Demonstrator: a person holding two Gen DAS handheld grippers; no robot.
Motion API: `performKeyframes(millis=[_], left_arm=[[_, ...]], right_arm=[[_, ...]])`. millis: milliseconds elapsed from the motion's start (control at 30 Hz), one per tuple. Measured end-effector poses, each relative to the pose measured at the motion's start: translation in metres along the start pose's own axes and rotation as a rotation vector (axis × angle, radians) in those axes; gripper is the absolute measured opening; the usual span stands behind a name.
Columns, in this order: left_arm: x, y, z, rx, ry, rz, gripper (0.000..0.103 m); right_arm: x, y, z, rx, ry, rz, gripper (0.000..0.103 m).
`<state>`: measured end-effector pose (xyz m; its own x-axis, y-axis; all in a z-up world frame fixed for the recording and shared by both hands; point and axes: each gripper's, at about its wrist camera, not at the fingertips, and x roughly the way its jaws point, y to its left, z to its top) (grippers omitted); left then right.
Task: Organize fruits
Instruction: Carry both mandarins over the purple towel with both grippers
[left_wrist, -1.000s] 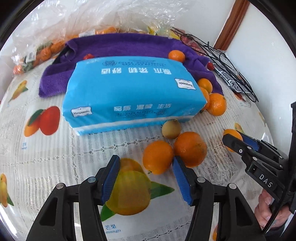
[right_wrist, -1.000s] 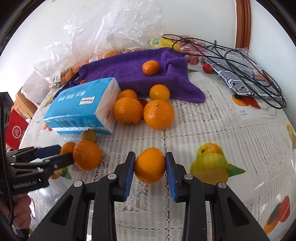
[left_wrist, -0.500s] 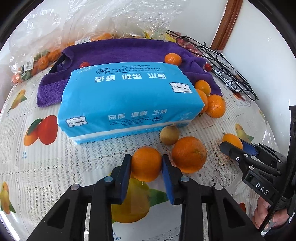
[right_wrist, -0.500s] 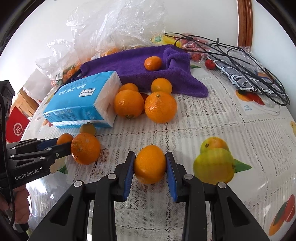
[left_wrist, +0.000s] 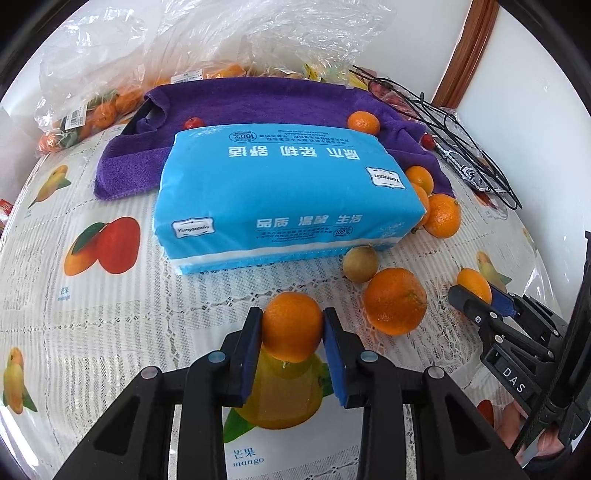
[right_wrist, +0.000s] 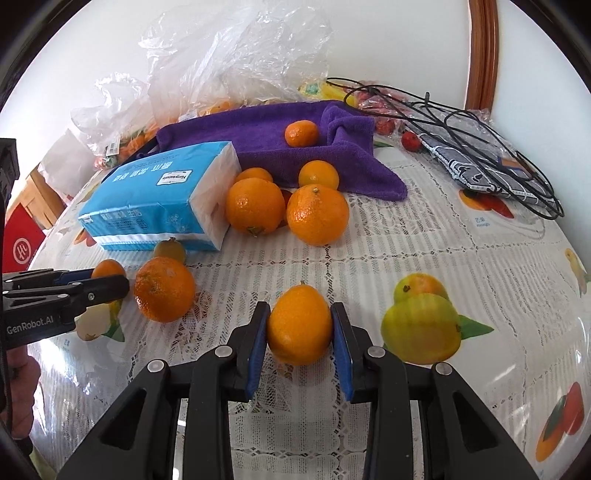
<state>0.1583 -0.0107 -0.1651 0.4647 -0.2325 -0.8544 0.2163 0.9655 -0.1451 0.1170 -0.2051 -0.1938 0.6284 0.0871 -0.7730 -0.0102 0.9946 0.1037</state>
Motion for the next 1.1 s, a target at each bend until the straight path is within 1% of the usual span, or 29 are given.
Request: performKeyframes(millis=[133,267,500,767,933,1100], left_arm=[[-0.007,0.004,-0.001,-0.011,-0.013,-0.01,0.031],[-0.016,0.009,0.0,-0.022,-0.03,-0.008,0.031],[-0.038,0.02,0.007,-0.052,-0.069,-0.002,0.031],[-0.064,0.029,0.025,-0.069,-0.127,0.006,0.031],[-0.072,0.032,0.039,-0.075,-0.152,0.024,0.031],[-0.074,0.033,0.049,-0.072,-0.16,0.035,0.031]], right_arm=[[-0.004,0.001,0.002,0.015,0.024,0.058,0.033],[-0.012,0.01,0.007,0.019,0.012,0.049,0.033],[-0.031,0.031,0.028,-0.027,-0.028,0.047,0.033],[-0.048,0.051,0.058,-0.043,-0.077,0.067,0.033],[-0.058,0.057,0.075,-0.061,-0.117,0.075,0.033],[-0.059,0.06,0.092,-0.12,-0.136,0.068,0.033]])
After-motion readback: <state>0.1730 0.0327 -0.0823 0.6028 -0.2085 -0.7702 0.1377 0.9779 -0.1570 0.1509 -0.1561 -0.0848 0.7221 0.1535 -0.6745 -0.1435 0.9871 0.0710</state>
